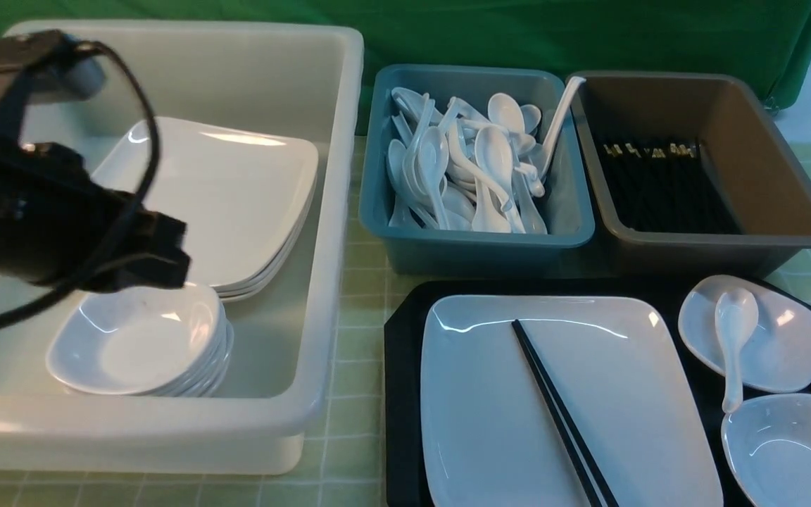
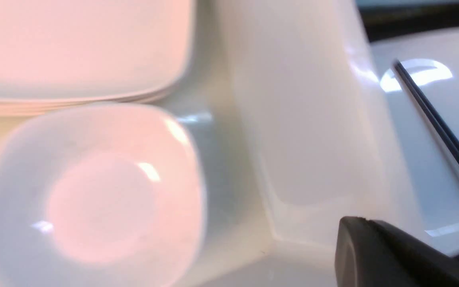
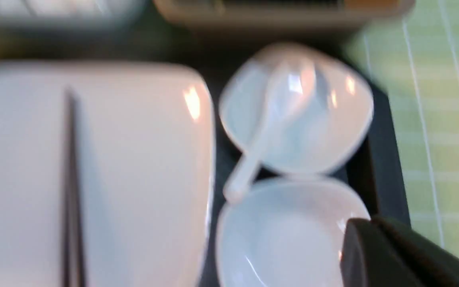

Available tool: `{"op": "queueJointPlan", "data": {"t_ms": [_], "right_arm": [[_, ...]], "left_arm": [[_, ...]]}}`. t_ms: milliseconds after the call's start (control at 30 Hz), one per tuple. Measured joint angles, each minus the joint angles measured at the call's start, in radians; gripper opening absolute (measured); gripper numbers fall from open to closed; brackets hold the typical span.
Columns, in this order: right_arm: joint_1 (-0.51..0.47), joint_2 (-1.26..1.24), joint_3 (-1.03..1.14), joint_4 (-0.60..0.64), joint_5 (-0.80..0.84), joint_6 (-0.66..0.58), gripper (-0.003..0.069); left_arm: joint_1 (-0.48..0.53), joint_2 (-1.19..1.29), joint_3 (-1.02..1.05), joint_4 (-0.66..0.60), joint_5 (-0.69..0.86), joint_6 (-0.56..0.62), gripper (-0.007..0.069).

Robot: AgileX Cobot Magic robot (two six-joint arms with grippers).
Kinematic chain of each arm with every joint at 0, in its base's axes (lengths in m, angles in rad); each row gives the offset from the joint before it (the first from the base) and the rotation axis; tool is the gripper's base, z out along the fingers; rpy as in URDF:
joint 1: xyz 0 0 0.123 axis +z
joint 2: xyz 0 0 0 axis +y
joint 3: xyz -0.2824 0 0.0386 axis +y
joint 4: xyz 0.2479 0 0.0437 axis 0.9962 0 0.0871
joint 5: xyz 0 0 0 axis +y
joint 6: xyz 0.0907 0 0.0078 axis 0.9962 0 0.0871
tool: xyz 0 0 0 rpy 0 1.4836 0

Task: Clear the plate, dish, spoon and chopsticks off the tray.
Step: Use the right arm to grab a soup spoon from the plate

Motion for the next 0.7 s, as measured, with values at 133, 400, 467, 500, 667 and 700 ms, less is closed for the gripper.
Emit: {"op": "queueJointPlan", "data": {"t_ms": [133,400,467,500,667,700], "right_arm": [[-0.045,0.267,-0.176,0.178,0.123,-0.163,-0.0007],[-0.156,0.586,-0.350,0.295,0.189,-0.191,0.0087],[-0.156,0.630,-0.352,0.298,0.180,-0.186,0.0176],[-0.156,0.656,-0.352,0.300,0.170,-0.186,0.0225],[-0.156,0.733,-0.354,0.303,0.127,-0.164,0.0374],[-0.156,0.758,-0.356,0.305,0.105,-0.159,0.0397]], "left_arm": [[-0.225,0.081,-0.106,0.013,0.033,0.000,-0.0020],[-0.539,0.253,-0.319,0.017,0.016,0.043,-0.0020],[-0.578,0.307,-0.377,0.017,-0.008,0.059,-0.0020],[-0.591,0.352,-0.413,0.018,-0.017,0.074,-0.0020],[-0.603,0.477,-0.524,0.025,-0.032,0.094,-0.0020],[-0.604,0.519,-0.557,0.037,-0.034,0.097,-0.0020]]}}
